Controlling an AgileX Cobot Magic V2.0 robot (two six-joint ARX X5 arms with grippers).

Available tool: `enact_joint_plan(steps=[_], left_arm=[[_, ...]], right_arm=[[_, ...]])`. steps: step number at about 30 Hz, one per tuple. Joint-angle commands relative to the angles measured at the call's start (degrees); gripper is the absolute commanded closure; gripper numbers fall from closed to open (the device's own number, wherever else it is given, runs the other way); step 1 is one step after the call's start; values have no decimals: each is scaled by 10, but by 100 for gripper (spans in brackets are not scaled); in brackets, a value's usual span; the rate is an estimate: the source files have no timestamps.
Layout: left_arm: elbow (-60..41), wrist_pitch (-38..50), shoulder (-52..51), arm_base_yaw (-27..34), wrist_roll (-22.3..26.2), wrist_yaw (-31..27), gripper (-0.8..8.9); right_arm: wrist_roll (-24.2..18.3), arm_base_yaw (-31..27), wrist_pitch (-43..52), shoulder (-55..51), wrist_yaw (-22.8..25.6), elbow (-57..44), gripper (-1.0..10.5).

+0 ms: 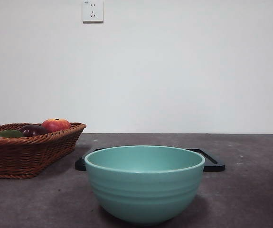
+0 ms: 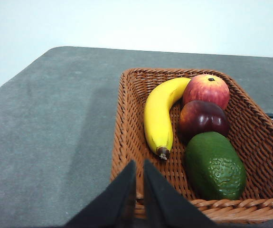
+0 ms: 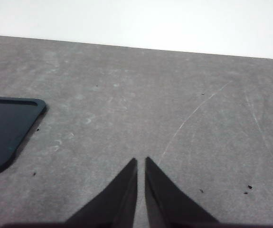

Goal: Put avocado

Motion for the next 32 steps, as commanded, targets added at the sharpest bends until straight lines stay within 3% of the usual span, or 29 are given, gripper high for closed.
enact_joint_plan(steps=[1, 9, 13, 18, 27, 32], left_arm=[[-12, -1, 0, 1, 6, -2, 790], [-12, 3, 0, 1, 0, -2, 792], [-11, 6, 0, 1, -2, -2, 799], [12, 7, 0, 1, -2, -2, 799], [102, 6, 19, 1, -37, -2, 799], [178, -18, 64, 1, -37, 0, 799]], right_arm=[[-6, 0, 9, 0, 0, -4, 924], [-1, 0, 11, 0, 0, -3, 924], [45, 0, 17, 0, -2, -3, 930], [71, 0, 26, 0, -12, 5, 932], [120, 0, 11, 19, -17, 93, 933], [134, 0, -29, 71, -56, 177, 933]])
